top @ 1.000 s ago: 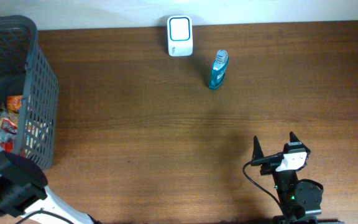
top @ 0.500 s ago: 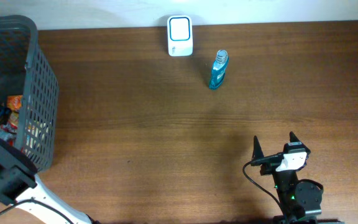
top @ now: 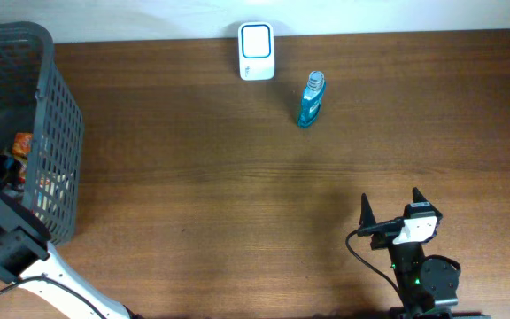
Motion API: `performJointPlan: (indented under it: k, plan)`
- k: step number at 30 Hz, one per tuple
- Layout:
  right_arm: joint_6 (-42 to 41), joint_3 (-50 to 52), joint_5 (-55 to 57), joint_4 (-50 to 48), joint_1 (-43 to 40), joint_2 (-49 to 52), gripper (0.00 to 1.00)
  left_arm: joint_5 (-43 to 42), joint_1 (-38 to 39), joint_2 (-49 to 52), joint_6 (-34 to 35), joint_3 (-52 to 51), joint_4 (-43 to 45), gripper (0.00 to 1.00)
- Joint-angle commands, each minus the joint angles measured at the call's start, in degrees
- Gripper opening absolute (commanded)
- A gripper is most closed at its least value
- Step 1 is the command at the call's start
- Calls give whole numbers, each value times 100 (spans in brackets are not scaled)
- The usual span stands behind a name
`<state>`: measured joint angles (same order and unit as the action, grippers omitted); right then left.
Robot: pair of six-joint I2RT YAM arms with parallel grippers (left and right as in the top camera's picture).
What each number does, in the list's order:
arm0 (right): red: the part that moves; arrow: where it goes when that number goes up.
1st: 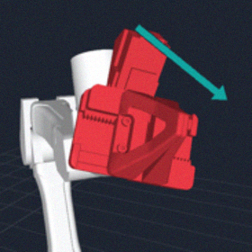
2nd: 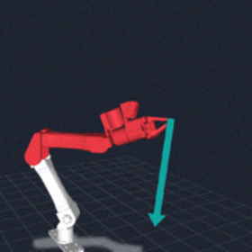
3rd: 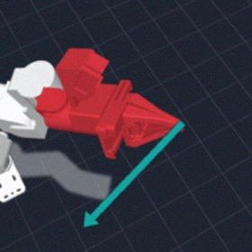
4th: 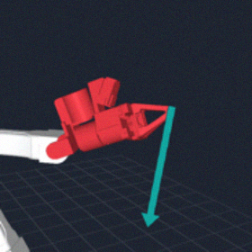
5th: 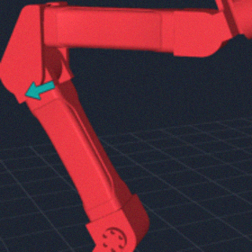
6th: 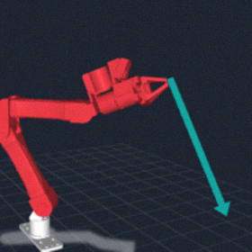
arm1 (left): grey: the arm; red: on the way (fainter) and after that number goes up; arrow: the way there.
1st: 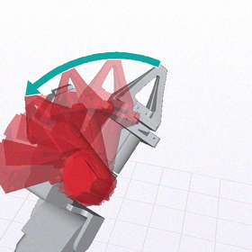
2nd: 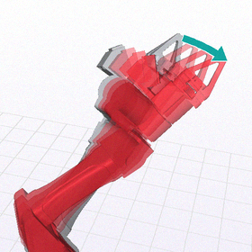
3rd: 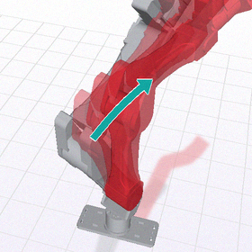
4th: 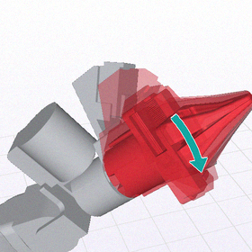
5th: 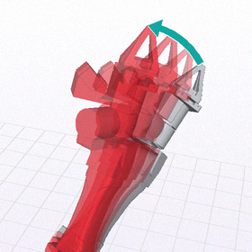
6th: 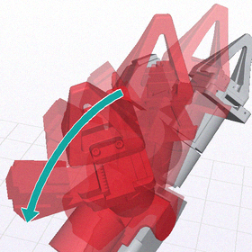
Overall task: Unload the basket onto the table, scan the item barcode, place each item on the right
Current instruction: 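Return the left gripper to the basket and grasp a clear packaged item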
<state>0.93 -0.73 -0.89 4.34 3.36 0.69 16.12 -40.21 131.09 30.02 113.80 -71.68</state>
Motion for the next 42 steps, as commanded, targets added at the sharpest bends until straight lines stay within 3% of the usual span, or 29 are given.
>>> performJointPlan:
  k: [1, 2, 9, 12, 16, 22, 25, 31, 38, 42]
  plan:
    - [15, 42, 28, 22, -39, -37, 98, -24, -59, 297, -13, -39, -76, 46]
    - [15, 42, 28, 22, -39, -37, 98, -26, -57, 297, -13, -39, -92, 39]
    - [15, 42, 28, 22, -39, -37, 98, -26, -57, 293, -13, 94, -243, 19]
    - [15, 42, 28, 22, -39, -37, 98, -31, -57, 293, -13, 402, -455, 1]
    - [15, 42, 28, 22, -39, -37, 98, -72, -57, 293, -13, 903, -802, 0]
    - [15, 42, 28, 22, -39, -37, 98, -977, -57, 293, -85, 1937, -1314, 0]
    - [13, 42, 28, 22, -39, -37, 98, -1565, -39, 293, -407, 2673, -1528, 0]
    - [15, 42, 28, 22, -39, -37, 98, -1897, 0, 293, -437, 4291, -2118, 0]
    - [15, 42, 28, 22, -39, -37, 98, -3622, 94, 293, -737, 6559, -2503, 0]
    - [15, 42, 28, 22, -39, -37, 98, -4688, 339, -4, -761, 6599, -2374, 0]
